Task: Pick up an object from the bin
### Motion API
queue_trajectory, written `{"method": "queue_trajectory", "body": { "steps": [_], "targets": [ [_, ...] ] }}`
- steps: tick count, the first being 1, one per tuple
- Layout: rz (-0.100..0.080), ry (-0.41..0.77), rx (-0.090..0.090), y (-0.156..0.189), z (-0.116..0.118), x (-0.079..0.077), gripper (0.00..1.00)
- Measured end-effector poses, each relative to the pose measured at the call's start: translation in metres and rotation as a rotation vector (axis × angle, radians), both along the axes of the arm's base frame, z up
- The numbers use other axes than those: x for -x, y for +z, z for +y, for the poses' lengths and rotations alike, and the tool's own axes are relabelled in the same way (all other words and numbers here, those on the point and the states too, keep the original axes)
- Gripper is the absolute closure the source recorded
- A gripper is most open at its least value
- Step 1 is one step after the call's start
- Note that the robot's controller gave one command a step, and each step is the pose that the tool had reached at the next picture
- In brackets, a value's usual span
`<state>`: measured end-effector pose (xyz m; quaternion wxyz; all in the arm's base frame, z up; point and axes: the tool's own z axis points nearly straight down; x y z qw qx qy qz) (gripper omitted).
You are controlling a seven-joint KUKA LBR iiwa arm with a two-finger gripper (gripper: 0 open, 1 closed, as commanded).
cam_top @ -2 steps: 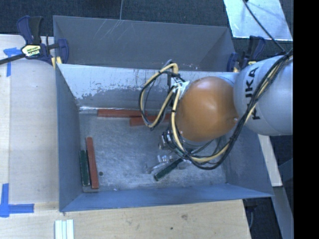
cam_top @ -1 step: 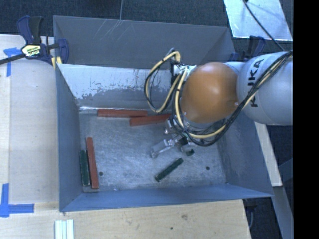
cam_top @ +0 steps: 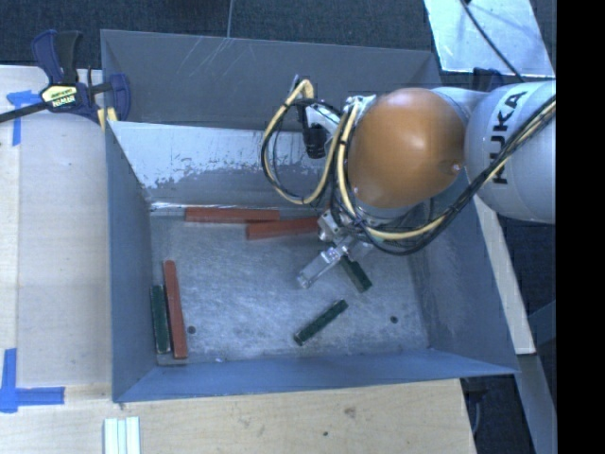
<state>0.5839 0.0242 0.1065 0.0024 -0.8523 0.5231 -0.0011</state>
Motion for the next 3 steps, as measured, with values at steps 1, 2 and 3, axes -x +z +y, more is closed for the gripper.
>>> {"method": "queue_trajectory", "body": {
  "steps": [1, 2, 3],
  "targets": [
    [0.003, 0.315, 0.003, -0.019, -0.085, -0.04, 0.0],
    [0.008, 0.659, 0.0, -0.033, -0.052, 0.019, 0.0],
    [0.006, 1.012, 0.002, -0.015, -0.017, 0.055, 0.0]
  ]
}}
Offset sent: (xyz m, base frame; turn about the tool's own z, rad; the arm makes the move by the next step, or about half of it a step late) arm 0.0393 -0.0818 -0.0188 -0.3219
